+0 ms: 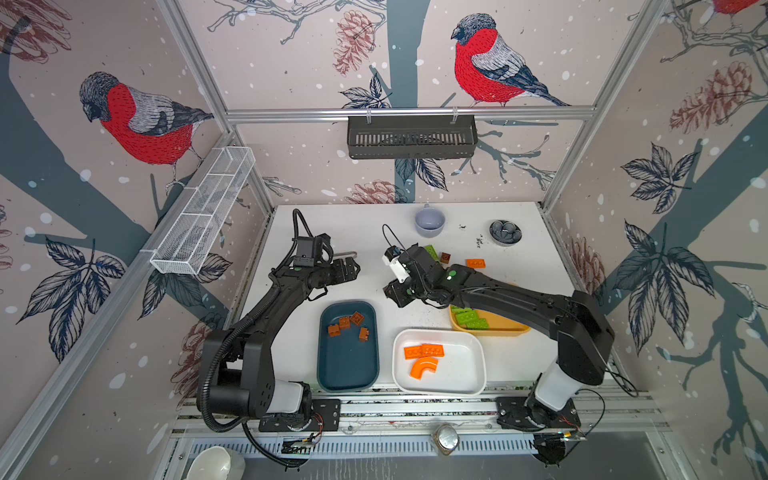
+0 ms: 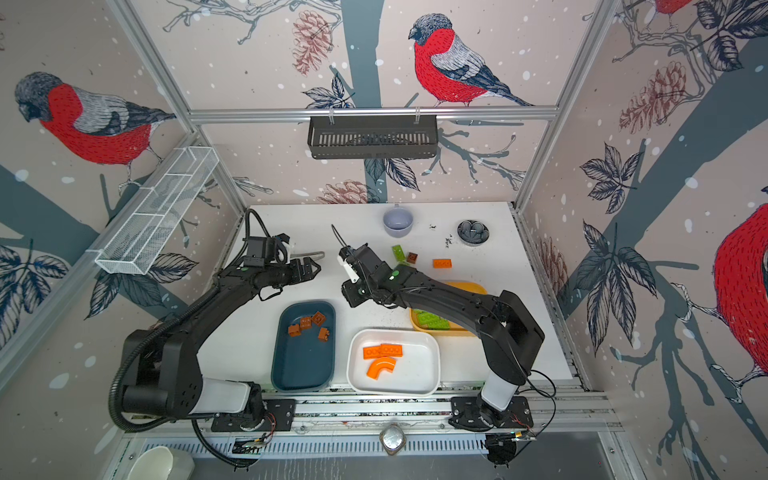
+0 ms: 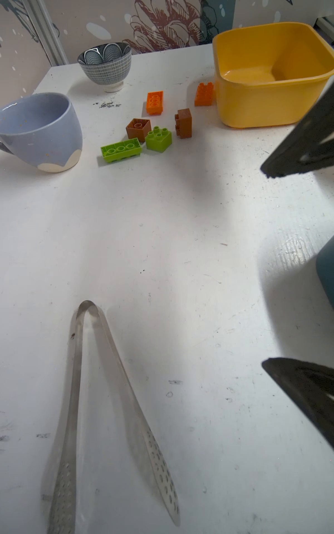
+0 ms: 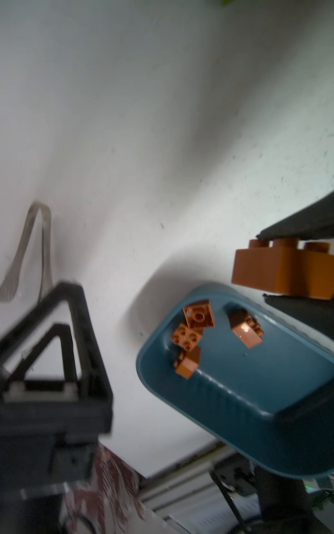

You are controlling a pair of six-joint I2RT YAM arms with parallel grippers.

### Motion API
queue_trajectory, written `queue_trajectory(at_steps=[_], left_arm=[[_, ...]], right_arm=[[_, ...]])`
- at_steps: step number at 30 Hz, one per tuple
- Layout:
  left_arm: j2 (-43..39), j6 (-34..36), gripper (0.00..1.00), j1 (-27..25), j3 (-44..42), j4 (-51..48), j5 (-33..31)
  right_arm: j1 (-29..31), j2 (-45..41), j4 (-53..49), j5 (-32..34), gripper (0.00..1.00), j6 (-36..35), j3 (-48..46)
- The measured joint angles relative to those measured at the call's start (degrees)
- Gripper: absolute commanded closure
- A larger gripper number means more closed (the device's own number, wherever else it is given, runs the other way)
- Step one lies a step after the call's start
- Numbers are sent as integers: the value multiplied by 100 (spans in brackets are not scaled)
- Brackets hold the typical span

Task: Sort the legos into containers by color
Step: 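Carry the brown brick with the right gripper over the teal tray and release, then return the right gripper to the pile and grasp a lime-green 2x2 brick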

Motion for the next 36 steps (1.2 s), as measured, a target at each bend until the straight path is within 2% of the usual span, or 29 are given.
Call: queue_trajectory(at_steps=[7,9,10,14,16,21,28,36], left_arm=[[-17,-160,4,44,-15,4,-63],[-39,-195,3,50,-48,4,-111],[-39,-199,4,55,-57,2,-129],[-42,-245,4,57,-92,4,-125],[-39,-245,3,59,-94,7,-107],[26,-247,4,59,-151,20,48],[96,-245,3,61,-157,31,219],[201,-240,4,61,-151,50,428]], right_arm=[[817,428,476,-673,81,-914,85],[927,662,544,-745,77,-1071,212],[960,745,570,-780,73,-1137,271],[1010,1051,699,-837,44,-1320,459],[968,1115,710,-861,36,-1338,507],[662,1032,802,-857,32,-1272,518],[-153,260,778,-765,25,-789,184],[-1377,236,-463,81,18,-251,649]])
